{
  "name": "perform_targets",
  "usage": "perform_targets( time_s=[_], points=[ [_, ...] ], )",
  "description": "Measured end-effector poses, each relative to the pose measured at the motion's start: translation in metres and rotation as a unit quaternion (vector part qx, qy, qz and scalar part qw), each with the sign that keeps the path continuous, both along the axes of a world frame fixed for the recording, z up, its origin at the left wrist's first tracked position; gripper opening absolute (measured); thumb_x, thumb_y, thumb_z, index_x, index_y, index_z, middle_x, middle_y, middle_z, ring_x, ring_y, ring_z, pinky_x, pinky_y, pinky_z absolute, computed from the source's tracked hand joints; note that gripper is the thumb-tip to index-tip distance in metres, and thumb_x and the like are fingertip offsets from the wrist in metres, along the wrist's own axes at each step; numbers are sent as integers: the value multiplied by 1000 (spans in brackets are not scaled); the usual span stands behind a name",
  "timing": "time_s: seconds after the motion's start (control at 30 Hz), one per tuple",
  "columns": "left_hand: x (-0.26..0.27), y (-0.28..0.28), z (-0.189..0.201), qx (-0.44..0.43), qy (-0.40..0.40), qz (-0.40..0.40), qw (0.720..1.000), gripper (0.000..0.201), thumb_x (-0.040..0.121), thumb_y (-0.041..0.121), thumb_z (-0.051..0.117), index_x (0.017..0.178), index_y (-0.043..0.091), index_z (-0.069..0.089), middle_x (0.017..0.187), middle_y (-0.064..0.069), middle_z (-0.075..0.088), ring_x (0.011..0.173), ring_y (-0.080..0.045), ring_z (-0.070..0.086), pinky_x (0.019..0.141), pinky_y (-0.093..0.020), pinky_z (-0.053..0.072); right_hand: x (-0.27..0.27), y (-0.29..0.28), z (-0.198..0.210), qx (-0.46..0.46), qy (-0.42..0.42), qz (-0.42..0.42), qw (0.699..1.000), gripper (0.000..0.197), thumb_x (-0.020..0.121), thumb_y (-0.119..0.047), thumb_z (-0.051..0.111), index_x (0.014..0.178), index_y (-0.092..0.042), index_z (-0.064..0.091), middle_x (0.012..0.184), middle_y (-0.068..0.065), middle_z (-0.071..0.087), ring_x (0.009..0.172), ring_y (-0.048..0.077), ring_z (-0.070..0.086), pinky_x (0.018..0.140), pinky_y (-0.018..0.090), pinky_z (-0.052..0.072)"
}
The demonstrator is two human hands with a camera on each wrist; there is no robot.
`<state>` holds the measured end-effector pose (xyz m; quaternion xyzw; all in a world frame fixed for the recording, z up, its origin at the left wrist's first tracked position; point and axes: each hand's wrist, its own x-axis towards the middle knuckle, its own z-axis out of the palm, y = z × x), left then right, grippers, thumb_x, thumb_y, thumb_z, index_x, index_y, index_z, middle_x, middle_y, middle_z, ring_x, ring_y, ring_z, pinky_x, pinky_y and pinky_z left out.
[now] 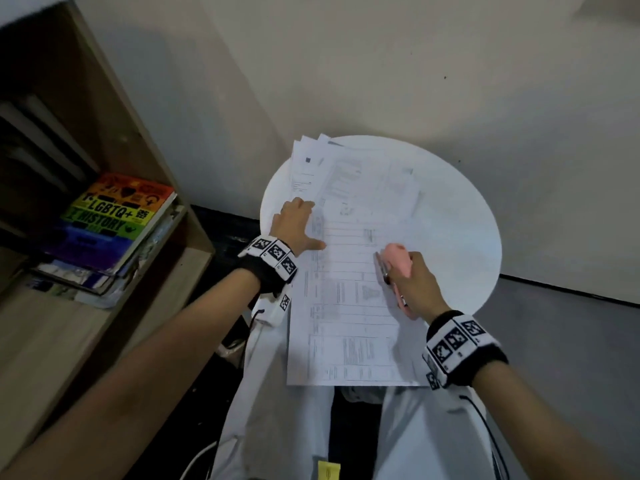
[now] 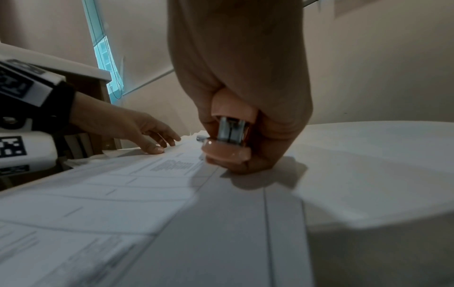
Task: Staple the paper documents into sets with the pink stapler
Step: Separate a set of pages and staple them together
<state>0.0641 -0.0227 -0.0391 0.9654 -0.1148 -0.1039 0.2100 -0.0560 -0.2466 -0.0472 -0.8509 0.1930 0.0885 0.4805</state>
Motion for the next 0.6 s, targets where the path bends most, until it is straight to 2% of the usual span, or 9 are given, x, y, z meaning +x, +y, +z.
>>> perform_targets(
  time_s=[0.1, 0.2, 0.33, 0.47, 0.53, 0.6],
  points=[
    [4, -3, -4, 33, -3, 11, 999, 76, 69, 42, 79, 132, 20, 43, 126, -4, 45, 122, -25, 37, 100, -42, 32, 1, -2, -2, -1, -5, 10, 1000, 39, 94, -31, 52, 127, -15, 40, 88, -9, 56, 89, 28, 60, 78, 41, 49],
    [7, -4, -3, 43, 8, 32, 999, 71, 65, 43, 82, 123, 22, 47, 123, -3, 46, 122, -26, 36, 101, -44, 33, 2, -4, -4, 1, -9, 13, 1000, 40, 94, -33, 52, 128, -16, 40, 95, -1, 59, 90, 28, 61, 80, 45, 52],
    [12, -6, 0, 59, 18, 41, 997, 73, 61, 44, 84, 119, 18, 48, 124, -4, 46, 122, -27, 37, 102, -44, 32, 0, -5, -4, 14, -12, 11, 1000, 38, 95, -32, 53, 127, -16, 40, 91, -6, 58, 87, 25, 61, 76, 41, 50],
    [12, -7, 4, 34, 31, 58, 997, 71, 58, 44, 86, 112, 16, 49, 105, 1, 60, 112, -23, 49, 100, -43, 33, -2, -5, -1, 27, -15, 3, 1000, 41, 93, -36, 56, 125, -14, 43, 96, -1, 59, 85, 20, 60, 68, 32, 47],
    [12, -9, 5, 58, 30, 54, 996, 74, 59, 46, 85, 115, 16, 48, 112, -1, 57, 118, -25, 43, 102, -46, 33, -4, -4, 1, 48, -13, -8, 999, 42, 88, -36, 63, 120, -14, 47, 95, -2, 60, 80, 15, 59, 64, 27, 46],
    [12, -9, 6, 85, 22, 47, 995, 80, 60, 48, 84, 121, 14, 46, 124, -4, 47, 124, -27, 38, 103, -45, 34, -6, -6, 4, 64, -7, -20, 998, 43, 77, -35, 76, 107, -14, 55, 87, -1, 62, 70, 13, 59, 57, 25, 45]
  ],
)
